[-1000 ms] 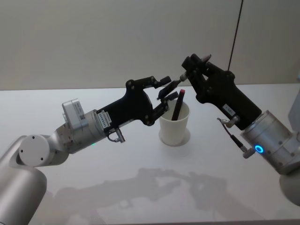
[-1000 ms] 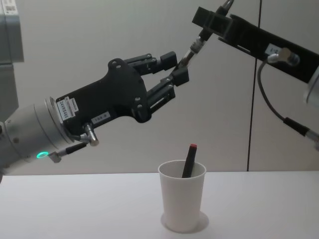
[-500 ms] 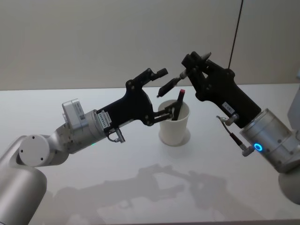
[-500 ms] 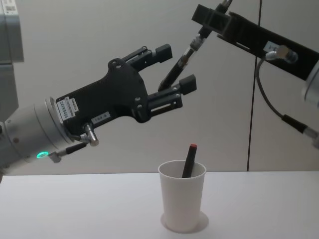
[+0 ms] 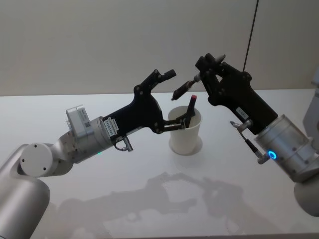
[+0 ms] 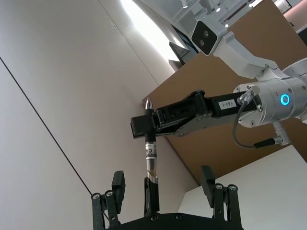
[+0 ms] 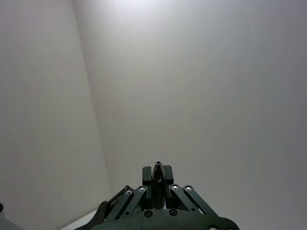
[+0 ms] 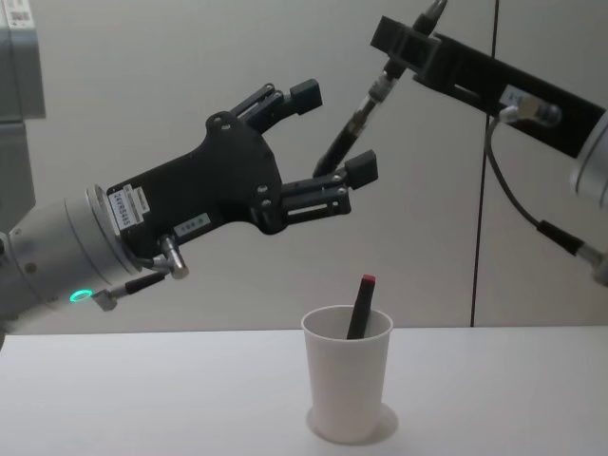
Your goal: Place the pen into the pen holder.
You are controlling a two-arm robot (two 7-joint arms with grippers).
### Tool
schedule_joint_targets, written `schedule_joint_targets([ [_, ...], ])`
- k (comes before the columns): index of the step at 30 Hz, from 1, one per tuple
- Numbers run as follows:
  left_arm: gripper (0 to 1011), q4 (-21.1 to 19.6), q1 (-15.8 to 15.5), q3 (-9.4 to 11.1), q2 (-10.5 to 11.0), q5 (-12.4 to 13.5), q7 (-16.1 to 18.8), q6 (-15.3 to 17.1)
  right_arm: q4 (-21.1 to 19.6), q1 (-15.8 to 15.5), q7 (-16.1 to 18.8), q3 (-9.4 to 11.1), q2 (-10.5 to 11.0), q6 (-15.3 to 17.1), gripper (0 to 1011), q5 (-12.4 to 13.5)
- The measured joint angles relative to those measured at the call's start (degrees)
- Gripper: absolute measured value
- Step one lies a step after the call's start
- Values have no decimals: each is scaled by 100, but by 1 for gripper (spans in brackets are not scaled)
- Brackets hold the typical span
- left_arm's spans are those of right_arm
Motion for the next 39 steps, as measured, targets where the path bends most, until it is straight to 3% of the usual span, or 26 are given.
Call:
schedule_joint_targets([
  [12, 1000, 0, 0, 0, 0, 0, 0, 0, 286, 148, -577, -19, -67, -433, 116, -606],
  [21, 1000, 0, 0, 0, 0, 0, 0, 0, 1056, 517, -930, 9, -187, -944, 116, -1116],
  [28, 1000, 0, 0, 0, 0, 0, 0, 0, 1639, 775, -971, 16, -272, -1273, 116, -1304],
  [39, 1000, 0, 0, 0, 0, -1, 0, 0, 2447, 1138, -845, -7, -404, -1576, 116, -1384],
])
